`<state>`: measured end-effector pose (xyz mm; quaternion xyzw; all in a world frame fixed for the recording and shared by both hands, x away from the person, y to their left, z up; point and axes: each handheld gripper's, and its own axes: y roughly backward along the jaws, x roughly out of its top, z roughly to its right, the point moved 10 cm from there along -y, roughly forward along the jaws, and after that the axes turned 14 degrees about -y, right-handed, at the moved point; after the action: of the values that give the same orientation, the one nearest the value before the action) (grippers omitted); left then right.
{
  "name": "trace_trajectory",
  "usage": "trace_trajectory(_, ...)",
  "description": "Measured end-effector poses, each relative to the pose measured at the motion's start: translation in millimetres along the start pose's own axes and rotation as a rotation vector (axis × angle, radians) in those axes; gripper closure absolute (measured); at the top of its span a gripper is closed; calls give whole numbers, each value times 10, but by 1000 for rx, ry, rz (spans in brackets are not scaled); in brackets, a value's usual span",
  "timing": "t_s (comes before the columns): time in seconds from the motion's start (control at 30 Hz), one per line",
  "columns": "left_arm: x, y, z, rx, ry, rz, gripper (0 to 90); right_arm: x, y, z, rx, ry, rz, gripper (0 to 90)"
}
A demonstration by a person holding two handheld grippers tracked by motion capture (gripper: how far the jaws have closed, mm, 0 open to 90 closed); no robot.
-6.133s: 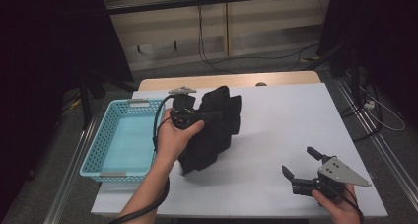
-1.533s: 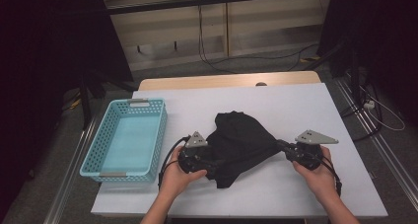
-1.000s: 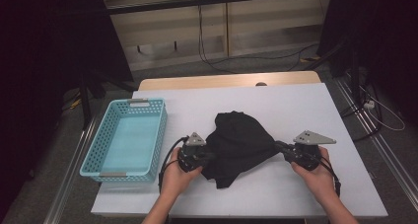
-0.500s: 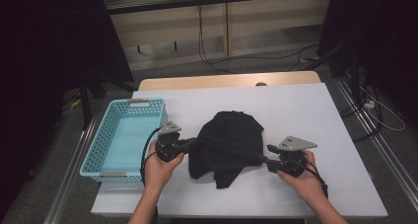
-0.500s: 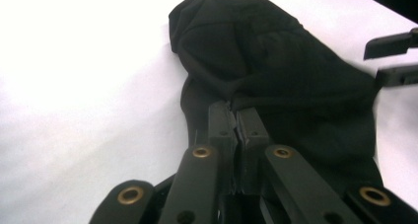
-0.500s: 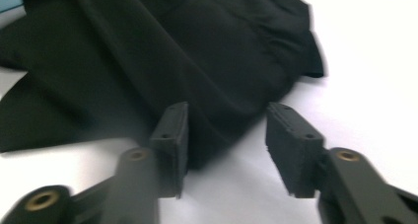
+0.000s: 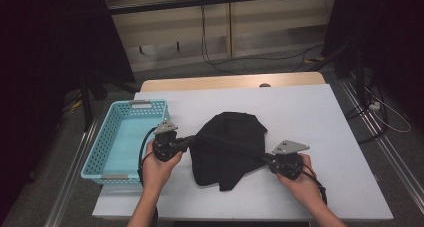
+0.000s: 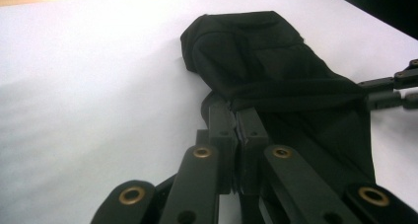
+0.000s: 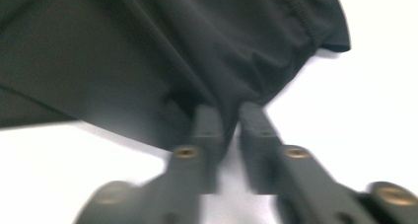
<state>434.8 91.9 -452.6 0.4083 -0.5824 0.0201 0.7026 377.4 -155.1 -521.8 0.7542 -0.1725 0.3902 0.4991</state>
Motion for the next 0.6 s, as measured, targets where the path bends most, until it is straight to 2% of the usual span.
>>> trace_trajectory(0.07, 24, 6, 9, -1, -3, 9, 879, 109, 95, 41, 0, -13, 55, 870)
trace_trajectory(0.13, 54, 4, 38, -9, -8, 20, 880, 241, 230, 101, -27, -8, 113, 873)
trace_trajectory(0.2, 79, -13, 88, -21, -14, 25, 881, 350, 377, 174, -72, 5, 151, 875)
trace_trajectory(0.27, 107, -43, 146, -35, -26, 26, 881, 448, 515, 261, -147, 43, 180, 871)
trace_trajectory(0.33, 120, -70, 183, -40, -36, 20, 881, 506, 598, 327, -189, 46, 202, 863)
trace_trajectory(0.37, 115, -79, 180, -34, -42, 14, 882, 506, 603, 345, -195, 48, 206, 850)
trace_trajectory(0.4, 104, -82, 160, -26, -51, 9, 881, 482, 580, 340, -171, 35, 203, 841)
trace_trajectory(0.43, 86, -79, 143, -25, -35, 5, 881, 432, 539, 341, -149, 17, 187, 841)
trace_trajectory(0.5, 68, -65, 90, -9, -30, 5, 881, 319, 443, 353, -115, -8, 142, 842)
trace_trajectory(0.6, 76, -13, 7, 11, -15, 20, 881, 248, 375, 385, -89, -43, 117, 788)
